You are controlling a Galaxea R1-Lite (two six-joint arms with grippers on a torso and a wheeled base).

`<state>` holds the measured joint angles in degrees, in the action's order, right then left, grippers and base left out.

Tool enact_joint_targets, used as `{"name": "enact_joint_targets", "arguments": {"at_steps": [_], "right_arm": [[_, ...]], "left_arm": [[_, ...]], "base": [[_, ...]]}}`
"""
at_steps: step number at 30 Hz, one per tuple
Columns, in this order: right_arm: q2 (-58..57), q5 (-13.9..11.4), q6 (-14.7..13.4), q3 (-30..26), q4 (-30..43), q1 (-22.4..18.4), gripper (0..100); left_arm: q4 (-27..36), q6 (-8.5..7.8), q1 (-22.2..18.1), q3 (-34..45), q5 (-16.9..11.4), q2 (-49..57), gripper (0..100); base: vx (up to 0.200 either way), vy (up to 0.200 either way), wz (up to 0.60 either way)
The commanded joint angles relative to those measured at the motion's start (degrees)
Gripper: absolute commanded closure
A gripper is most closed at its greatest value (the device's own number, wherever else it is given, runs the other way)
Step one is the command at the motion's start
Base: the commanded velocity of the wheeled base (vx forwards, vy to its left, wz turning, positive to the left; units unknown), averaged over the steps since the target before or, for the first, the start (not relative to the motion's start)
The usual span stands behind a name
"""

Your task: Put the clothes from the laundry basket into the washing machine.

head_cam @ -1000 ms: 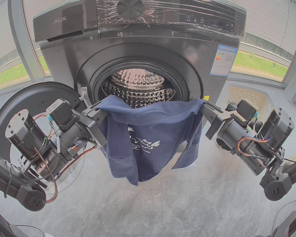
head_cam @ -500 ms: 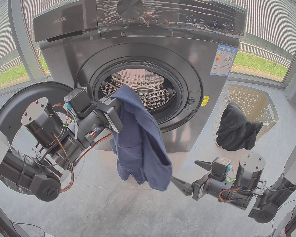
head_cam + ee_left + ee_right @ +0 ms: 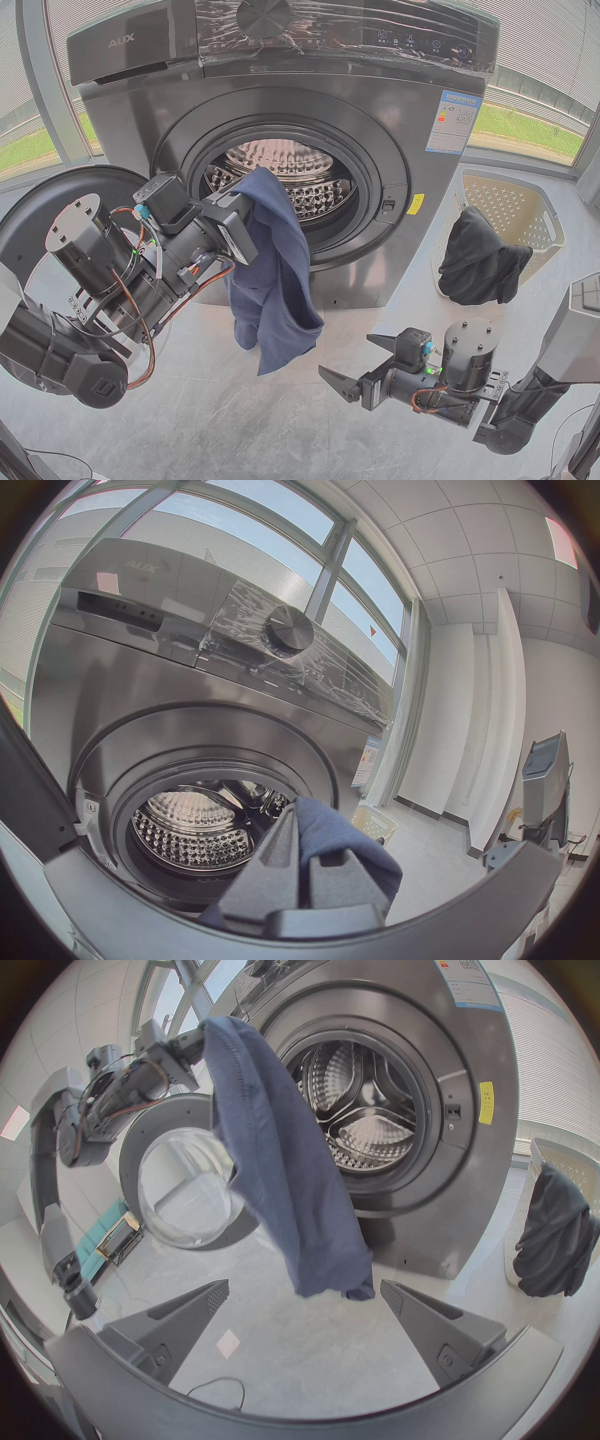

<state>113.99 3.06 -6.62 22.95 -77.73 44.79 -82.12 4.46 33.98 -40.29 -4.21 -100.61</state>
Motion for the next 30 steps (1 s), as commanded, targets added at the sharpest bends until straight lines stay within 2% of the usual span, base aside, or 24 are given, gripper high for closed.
{"name": "enact_joint_targets", "arguments": {"at_steps": [1, 5, 6, 8, 12, 21, 30], "right_arm": [[5.71, 0.02, 0.12, 9.13, 0.21, -1.81, 0], [8.61, -0.25, 0.38, 13.17, 0.47, -2.34, 0], [10.72, -0.34, 0.91, 16.33, 0.30, -2.60, 0], [11.69, -0.42, 0.91, 17.65, 0.30, -2.60, 0], [15.56, -0.60, 1.43, 24.15, 0.03, -1.81, 0], [17.58, -1.21, 1.52, 29.96, -0.14, -0.05, 0], [23.03, -0.34, 1.08, 37.60, -0.23, -1.28, 0]], "left_arm": [[-0.68, -0.16, 2.32, 0.65, -0.01, 0.85, 100], [-0.68, -0.16, 2.68, 0.65, -0.10, 1.82, 100], [-0.68, -0.16, 2.94, 0.48, -0.10, 2.08, 100], [-0.68, -0.16, 3.20, 0.48, -0.10, 2.17, 100], [-0.68, -0.16, 5.05, 0.74, -0.10, 3.31, 100], [-0.68, -0.16, 5.14, 1.27, -0.10, 3.23, 100], [-0.77, -0.07, 5.49, 0.91, -0.01, 3.49, 100]], "base": [[0.000, 0.000, 0.00], [0.000, 0.000, 0.00], [0.000, 0.000, 0.00], [0.000, 0.000, 0.00], [0.000, 0.000, 0.00], [0.000, 0.000, 0.00], [0.000, 0.000, 0.00]]}}
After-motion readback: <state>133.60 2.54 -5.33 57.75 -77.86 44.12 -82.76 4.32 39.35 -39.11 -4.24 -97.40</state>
